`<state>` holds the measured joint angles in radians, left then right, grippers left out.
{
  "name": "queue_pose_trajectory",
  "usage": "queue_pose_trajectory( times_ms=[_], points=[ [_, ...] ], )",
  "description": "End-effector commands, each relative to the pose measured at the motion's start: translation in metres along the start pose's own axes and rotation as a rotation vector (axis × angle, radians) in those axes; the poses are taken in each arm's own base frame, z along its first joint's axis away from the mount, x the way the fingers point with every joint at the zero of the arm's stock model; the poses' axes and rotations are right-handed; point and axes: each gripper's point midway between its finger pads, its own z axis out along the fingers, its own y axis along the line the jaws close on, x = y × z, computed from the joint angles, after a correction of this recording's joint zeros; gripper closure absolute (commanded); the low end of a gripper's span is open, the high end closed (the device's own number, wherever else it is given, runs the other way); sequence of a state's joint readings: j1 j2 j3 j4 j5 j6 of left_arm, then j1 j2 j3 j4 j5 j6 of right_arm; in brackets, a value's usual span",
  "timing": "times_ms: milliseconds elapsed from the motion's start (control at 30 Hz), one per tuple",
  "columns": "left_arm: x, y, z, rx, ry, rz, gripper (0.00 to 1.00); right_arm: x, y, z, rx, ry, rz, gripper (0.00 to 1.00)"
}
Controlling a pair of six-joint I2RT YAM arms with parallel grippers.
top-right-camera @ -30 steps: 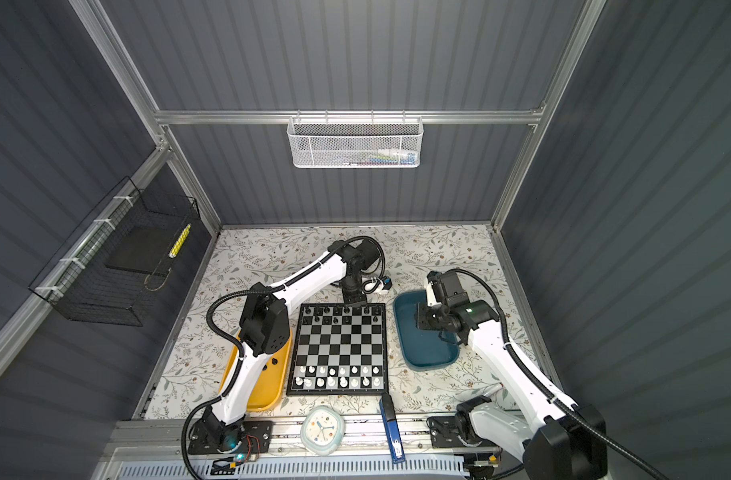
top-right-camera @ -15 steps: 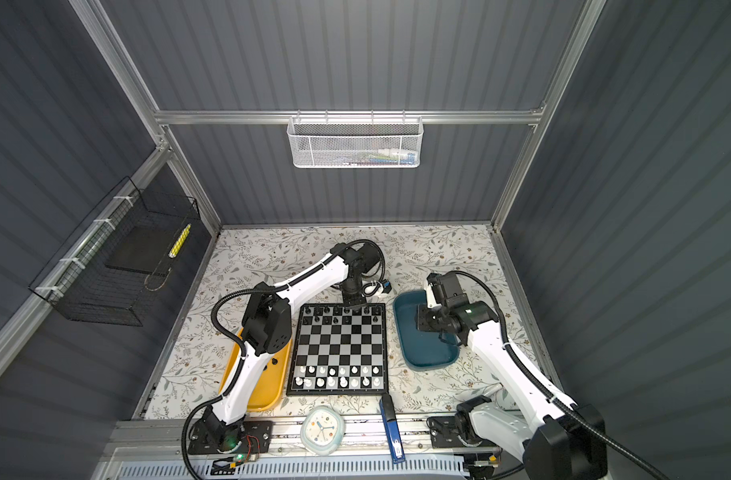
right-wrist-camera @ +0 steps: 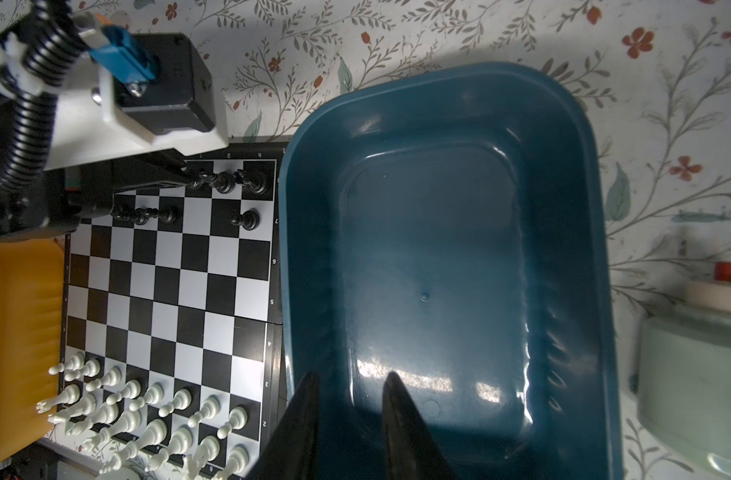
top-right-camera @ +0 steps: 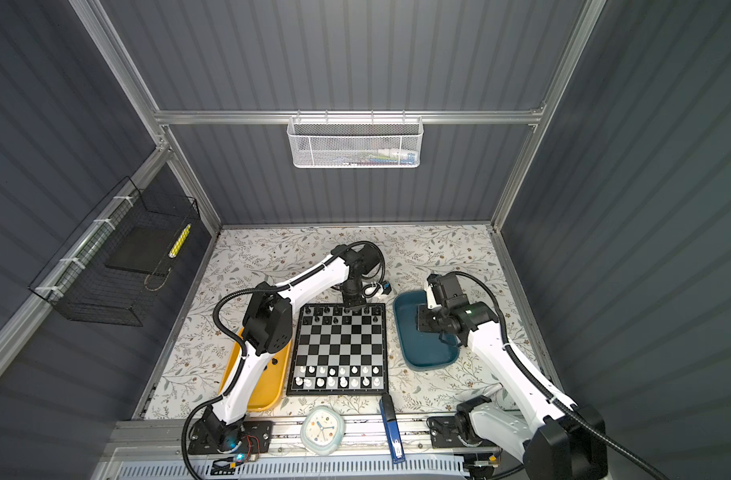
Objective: Set up the chess pieces on the board
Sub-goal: 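Lower the black pawn onto the board's farthest rows and open the left gripper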
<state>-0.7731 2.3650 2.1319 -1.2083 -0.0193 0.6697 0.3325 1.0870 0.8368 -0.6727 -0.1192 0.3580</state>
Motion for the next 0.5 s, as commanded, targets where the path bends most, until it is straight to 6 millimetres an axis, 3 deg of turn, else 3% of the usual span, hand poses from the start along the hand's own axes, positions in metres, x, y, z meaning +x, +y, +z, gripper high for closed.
queue_pose_trajectory(
  times_ms=[0,467],
  points=[
    [0.005,-0.007,0.011,0.023,0.037,0.023,0.84,0.003,-0.004,-0.001,0.014,-0.002,-0.003,0.71],
    [-0.001,-0.003,0.000,-0.007,0.014,0.028,0.64,0.002,-0.005,0.000,0.015,-0.005,-0.004,0.70]
  ],
)
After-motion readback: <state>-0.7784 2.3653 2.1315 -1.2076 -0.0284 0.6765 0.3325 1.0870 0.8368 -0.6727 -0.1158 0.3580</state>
